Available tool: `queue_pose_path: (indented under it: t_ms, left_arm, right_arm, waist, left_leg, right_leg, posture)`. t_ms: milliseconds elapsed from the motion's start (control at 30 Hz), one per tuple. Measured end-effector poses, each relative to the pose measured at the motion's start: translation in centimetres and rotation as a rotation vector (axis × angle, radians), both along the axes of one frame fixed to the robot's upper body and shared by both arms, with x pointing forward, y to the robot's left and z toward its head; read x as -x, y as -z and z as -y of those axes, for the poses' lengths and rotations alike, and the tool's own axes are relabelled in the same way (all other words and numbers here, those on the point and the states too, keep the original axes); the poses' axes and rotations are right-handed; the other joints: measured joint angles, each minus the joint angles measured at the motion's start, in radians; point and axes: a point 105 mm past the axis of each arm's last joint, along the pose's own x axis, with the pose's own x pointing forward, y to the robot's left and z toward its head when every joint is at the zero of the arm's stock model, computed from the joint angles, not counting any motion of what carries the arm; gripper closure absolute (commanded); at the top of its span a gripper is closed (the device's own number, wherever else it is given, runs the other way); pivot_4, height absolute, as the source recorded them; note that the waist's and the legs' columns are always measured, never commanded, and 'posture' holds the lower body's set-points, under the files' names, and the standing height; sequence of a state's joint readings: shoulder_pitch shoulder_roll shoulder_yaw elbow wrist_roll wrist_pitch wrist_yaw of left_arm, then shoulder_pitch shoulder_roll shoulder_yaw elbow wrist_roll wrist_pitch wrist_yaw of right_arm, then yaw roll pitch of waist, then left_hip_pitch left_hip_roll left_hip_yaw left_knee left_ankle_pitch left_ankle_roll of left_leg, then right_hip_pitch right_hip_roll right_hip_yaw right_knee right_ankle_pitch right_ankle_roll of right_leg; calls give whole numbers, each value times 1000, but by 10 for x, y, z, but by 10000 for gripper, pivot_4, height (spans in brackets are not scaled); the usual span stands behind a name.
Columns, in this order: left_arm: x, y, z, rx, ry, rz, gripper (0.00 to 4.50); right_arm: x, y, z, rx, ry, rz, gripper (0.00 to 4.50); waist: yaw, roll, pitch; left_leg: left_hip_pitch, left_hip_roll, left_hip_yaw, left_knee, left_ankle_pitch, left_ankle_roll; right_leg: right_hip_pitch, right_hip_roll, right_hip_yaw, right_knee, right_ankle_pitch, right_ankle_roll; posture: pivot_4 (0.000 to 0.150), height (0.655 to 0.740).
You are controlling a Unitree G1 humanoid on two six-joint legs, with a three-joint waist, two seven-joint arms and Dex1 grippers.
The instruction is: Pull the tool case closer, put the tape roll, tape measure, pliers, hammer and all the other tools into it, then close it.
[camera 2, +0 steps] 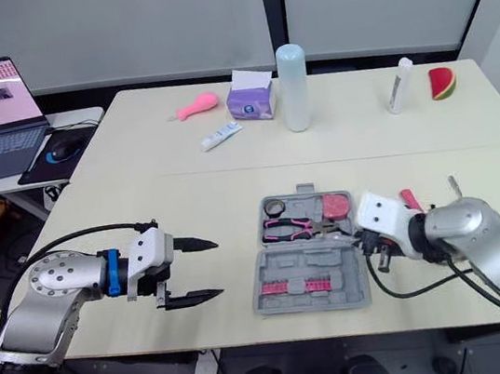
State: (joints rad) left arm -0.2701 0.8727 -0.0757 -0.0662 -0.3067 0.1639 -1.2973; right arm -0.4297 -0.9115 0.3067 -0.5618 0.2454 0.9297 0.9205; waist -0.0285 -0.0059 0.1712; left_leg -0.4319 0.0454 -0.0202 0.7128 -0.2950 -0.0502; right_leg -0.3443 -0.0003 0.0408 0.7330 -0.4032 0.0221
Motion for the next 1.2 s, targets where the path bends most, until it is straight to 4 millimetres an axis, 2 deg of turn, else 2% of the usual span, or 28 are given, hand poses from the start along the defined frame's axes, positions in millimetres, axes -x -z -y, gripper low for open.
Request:
queue_pose_path:
  t_ms: [233, 433, 800, 1200]
  left_arm:
    - [3, 2, 1, -4, 6, -9, 0]
    - [7, 4, 7, -7, 32, -5, 0]
    - [12, 5, 12, -15, 40, 6, 0]
    - [13, 9, 11, -14, 21, -9, 0]
  right_arm:
    - [-11, 12, -35, 26, -108, -85, 41812]
    - [-30, 22, -62, 49, -151, -90, 41812]
    - [-51, 46, -77, 91, -169, -83, 41812]
    - [-52, 51, -92, 82, -196, -76, 41812]
  waist:
    - [-3, 0, 0]
    - [-4, 0, 0]
    - [-4, 0, 0]
    - [-5, 0, 0]
  left_leg:
    - [0, 0, 0, 0, 0, 0]
    - [-1, 1, 1, 0, 0, 0]
    - [-1, 1, 3, 0, 1, -1]
    - [-1, 1, 4, 1, 0, -1]
  right_leg:
    - [-1, 0, 0, 1, 0, 0]
    - [-4, 0, 0, 3, 0, 0]
    - [-7, -1, 0, 5, 0, 0]
    - [-11, -1, 0, 14, 0, 0]
  posture:
    - [1500, 6921]
    - [1500, 6921]
    - [1500, 6921]
    - [1500, 6921]
